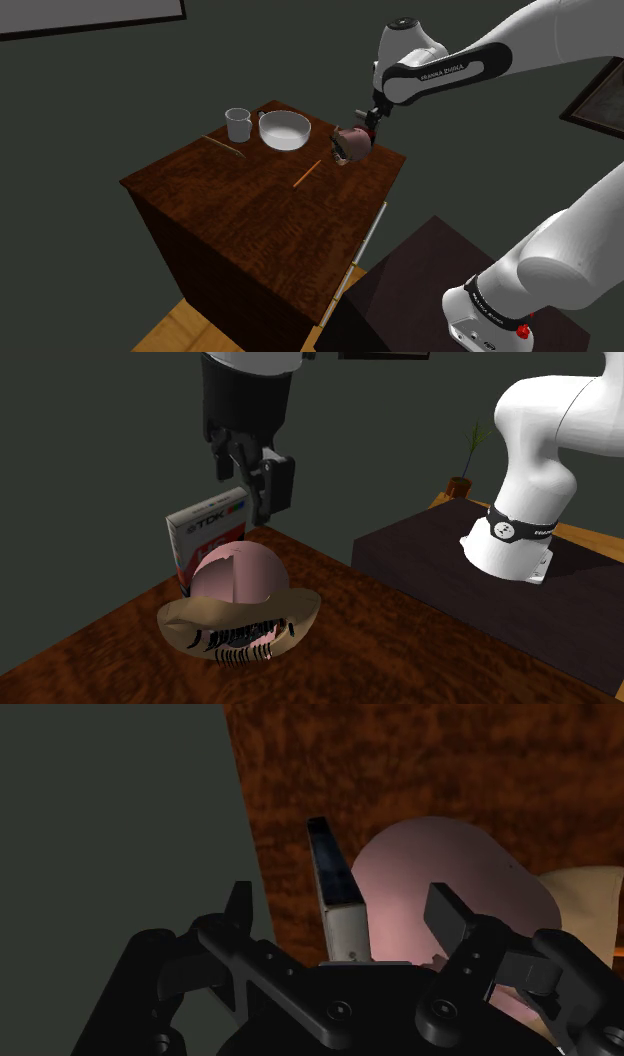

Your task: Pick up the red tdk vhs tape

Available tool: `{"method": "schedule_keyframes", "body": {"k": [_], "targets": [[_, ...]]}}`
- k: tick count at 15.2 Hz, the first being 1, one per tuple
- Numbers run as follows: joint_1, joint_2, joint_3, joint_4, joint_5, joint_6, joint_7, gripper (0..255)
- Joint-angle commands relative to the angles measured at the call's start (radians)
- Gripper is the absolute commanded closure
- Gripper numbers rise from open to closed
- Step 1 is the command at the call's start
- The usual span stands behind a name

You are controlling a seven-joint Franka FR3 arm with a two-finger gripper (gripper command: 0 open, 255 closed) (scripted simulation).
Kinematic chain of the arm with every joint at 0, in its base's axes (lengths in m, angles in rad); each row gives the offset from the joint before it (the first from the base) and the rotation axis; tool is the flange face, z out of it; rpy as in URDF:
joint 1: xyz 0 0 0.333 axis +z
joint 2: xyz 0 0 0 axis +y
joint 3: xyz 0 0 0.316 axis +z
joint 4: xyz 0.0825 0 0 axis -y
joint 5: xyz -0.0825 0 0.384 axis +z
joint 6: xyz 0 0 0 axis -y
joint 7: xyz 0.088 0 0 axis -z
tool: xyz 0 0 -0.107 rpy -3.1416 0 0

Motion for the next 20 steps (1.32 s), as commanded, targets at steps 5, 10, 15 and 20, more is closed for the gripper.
{"method": "schedule_keyframes", "body": {"k": [5, 10, 15, 20], "targets": [[0.0, 0.005, 0.0, -0.006, -0.003, 0.011, 0.005, 255], [0.0, 0.005, 0.0, -0.007, -0.003, 0.011, 0.005, 255], [0.001, -0.013, 0.001, 0.014, 0.007, -0.025, -0.01, 255], [0.004, -0.039, 0.004, 0.052, 0.021, -0.086, -0.034, 255]]}}
